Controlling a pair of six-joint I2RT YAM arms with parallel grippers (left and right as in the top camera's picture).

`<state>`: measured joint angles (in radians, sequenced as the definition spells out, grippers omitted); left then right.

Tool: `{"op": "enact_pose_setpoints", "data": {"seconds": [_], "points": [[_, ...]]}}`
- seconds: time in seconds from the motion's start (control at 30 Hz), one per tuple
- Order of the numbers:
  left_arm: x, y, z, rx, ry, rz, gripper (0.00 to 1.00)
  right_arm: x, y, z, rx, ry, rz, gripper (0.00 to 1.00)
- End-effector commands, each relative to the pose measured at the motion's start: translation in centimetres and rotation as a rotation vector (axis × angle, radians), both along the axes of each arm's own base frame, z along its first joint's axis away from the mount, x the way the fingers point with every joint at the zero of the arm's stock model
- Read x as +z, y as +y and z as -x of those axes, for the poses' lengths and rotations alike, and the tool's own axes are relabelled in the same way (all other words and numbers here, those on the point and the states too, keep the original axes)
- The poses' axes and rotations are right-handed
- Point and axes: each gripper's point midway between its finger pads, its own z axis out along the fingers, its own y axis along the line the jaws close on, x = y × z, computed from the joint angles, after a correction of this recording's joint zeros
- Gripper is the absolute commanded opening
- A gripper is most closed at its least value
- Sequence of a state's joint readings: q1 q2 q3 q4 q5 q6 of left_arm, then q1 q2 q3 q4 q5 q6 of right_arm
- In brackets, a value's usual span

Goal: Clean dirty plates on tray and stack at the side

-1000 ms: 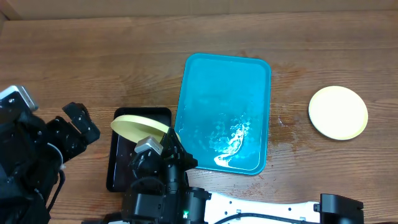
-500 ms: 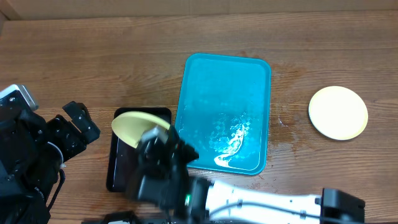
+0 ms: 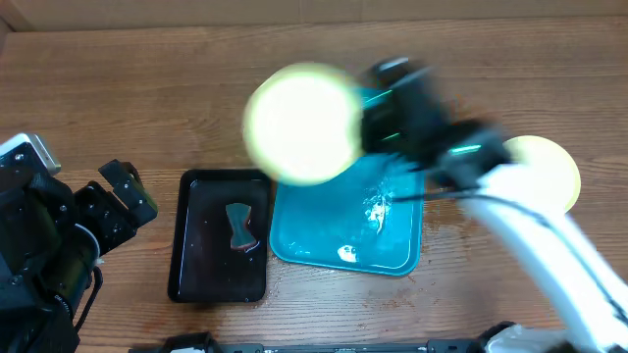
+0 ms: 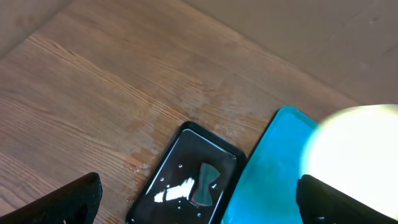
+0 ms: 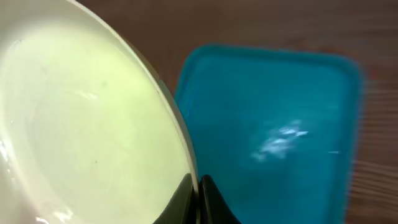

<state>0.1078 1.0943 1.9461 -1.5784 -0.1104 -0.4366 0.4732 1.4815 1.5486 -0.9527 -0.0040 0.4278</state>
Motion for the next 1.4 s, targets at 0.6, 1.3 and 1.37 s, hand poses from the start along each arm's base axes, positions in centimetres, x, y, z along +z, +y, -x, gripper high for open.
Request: {"op": "enact_pose_setpoints", "data": {"seconds": [0.6, 1.3, 1.37], "points": [[0.2, 0.5, 0.1, 0.013, -0.003, -0.028, 1.0, -18.3, -38.0, 6.7, -1.01, 0.703, -0.218, 0.04], [0.2, 0.5, 0.1, 0.013, -0.003, -0.028, 1.0, -4.0, -14.2, 2.8, -0.152, 0.222, -0.055, 0.46], [0.2, 0.5, 0.1, 0.013, -0.003, -0.028, 1.0, -4.0, -10.6, 3.5, -0.042, 0.213, -0.016, 0.45]]}}
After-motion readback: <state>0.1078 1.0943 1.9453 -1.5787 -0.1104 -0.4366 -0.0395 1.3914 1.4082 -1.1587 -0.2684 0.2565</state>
